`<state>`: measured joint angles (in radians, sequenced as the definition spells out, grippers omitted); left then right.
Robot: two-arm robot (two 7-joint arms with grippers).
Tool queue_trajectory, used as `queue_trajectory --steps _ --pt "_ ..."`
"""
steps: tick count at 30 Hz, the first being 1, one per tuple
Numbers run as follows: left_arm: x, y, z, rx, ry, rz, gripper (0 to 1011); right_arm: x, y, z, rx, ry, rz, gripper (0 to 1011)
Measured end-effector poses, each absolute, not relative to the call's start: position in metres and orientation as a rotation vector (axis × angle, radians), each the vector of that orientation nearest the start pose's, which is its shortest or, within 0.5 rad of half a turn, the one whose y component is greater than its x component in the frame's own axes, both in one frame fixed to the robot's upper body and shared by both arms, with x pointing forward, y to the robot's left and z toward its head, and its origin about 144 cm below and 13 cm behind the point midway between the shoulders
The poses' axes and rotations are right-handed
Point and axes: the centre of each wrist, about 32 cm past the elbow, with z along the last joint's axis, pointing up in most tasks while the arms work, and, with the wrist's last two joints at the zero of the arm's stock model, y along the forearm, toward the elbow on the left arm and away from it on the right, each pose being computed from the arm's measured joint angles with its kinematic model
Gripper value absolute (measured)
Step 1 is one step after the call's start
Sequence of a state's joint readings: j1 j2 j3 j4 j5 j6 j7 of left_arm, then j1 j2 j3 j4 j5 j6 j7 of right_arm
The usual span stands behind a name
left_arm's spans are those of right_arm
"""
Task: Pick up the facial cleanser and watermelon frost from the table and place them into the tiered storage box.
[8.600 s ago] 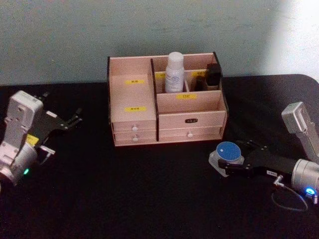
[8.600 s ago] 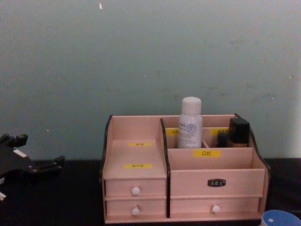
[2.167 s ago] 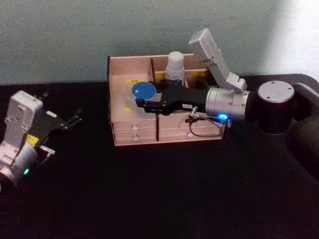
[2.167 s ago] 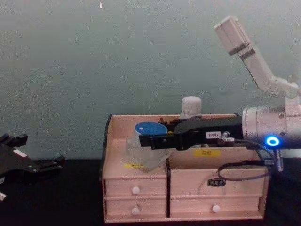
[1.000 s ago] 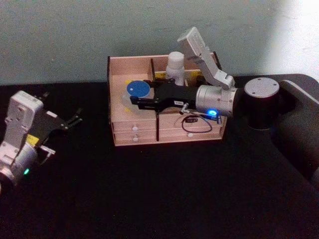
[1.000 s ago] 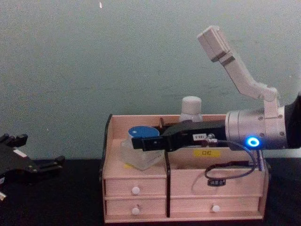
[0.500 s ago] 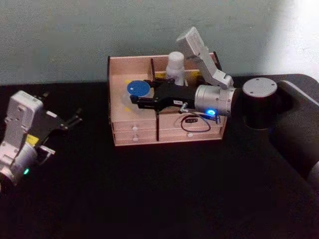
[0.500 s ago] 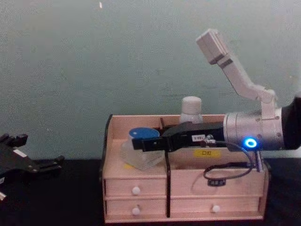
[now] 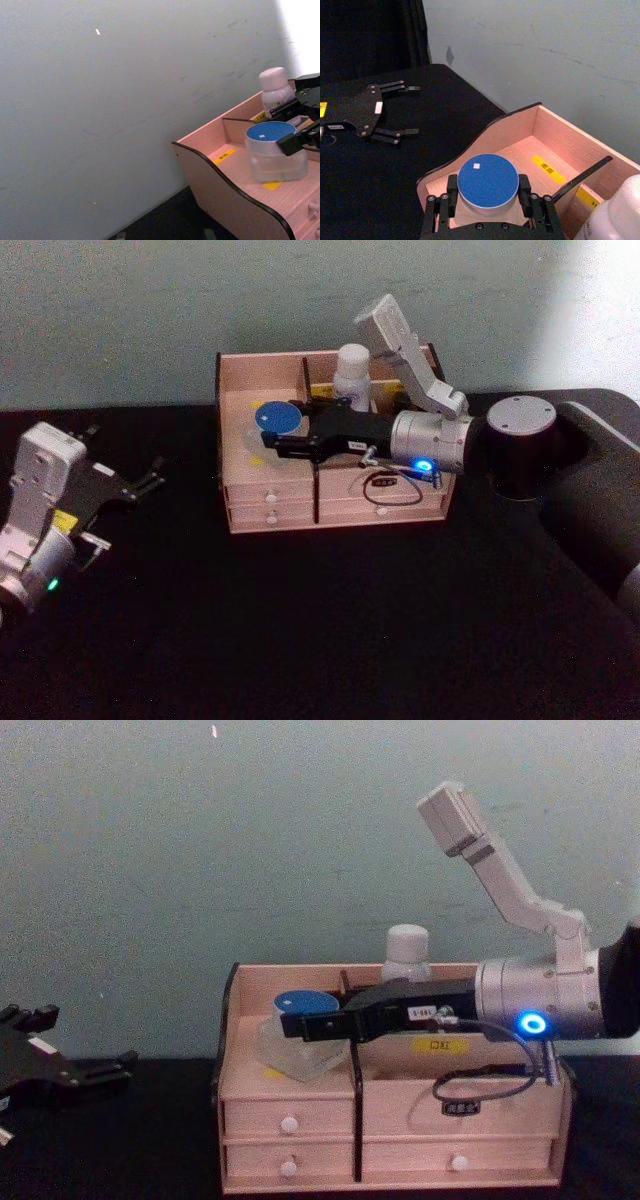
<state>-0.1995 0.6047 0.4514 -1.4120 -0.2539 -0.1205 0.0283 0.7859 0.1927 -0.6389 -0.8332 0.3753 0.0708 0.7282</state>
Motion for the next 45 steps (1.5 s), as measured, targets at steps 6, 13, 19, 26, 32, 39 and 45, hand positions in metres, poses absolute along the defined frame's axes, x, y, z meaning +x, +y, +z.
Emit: queue_trajectory --steps 6,13,19,26,32,39,45 --pt "0.489 0.310 1.140 0.304 -0.285 1.248 1001 0.641 -0.185 1.203 -0.257 0.046 -0.525 726" --pt "0.489 0.310 1.140 0.304 -0.285 1.248 1001 0.641 -0.185 1.203 -0.258 0.046 -0.525 835" --pt "0.489 0.310 1.140 0.305 -0.285 1.248 1001 0.641 -0.185 1.203 -0.258 0.046 -0.525 980" --pt "0.489 0.310 1.140 0.305 -0.285 1.248 1001 0.641 -0.185 1.203 -0.258 0.046 -0.525 1002" --pt "0.489 0.310 1.140 0.304 -0.285 1.248 1001 0.641 -0.185 1.203 -0.258 0.047 -0.525 1003" --pt "0.489 0.310 1.140 0.304 -0.285 1.248 1001 0.634 -0.189 1.205 -0.231 0.027 -0.540 1002" --pt "0.489 0.310 1.140 0.305 -0.285 1.248 1001 0.618 -0.197 1.214 -0.188 0.000 -0.530 1002"
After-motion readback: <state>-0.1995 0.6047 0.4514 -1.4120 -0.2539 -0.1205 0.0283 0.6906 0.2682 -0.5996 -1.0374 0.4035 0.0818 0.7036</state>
